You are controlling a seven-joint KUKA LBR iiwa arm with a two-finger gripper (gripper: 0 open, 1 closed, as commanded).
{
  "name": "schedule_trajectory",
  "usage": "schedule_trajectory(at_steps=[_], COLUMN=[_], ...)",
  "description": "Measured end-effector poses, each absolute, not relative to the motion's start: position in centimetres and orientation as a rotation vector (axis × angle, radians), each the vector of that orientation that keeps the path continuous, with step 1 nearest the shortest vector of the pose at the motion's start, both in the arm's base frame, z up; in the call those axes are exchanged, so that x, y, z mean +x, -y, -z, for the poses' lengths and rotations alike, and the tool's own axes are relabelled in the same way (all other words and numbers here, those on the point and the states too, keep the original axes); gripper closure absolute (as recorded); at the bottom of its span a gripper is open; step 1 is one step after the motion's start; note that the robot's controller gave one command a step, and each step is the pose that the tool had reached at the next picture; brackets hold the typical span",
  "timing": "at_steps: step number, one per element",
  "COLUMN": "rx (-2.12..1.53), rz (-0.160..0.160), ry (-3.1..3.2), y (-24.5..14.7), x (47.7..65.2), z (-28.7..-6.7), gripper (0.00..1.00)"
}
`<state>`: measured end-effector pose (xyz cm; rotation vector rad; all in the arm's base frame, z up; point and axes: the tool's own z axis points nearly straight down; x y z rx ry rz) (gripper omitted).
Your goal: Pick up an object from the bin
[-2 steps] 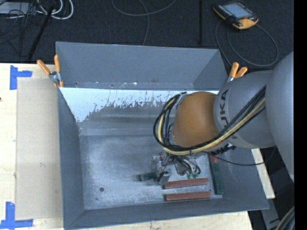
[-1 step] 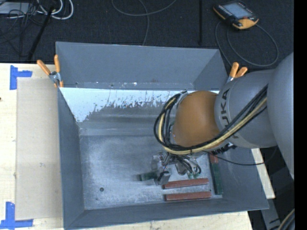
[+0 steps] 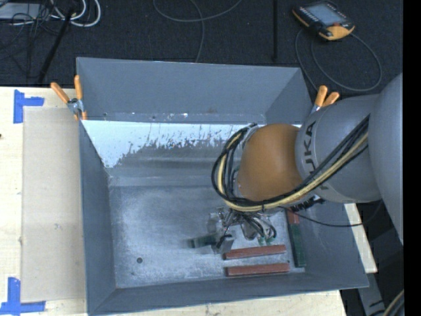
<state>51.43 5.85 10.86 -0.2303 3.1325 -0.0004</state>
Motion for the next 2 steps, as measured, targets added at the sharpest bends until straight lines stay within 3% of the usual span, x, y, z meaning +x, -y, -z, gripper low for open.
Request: schedule_trajectory(at_steps=[2], rx=[-0.232], rz=[0.0], ry=[-3.135], y=[-5.86], x=[51.37], z=[-12.17], gripper=[1.0])
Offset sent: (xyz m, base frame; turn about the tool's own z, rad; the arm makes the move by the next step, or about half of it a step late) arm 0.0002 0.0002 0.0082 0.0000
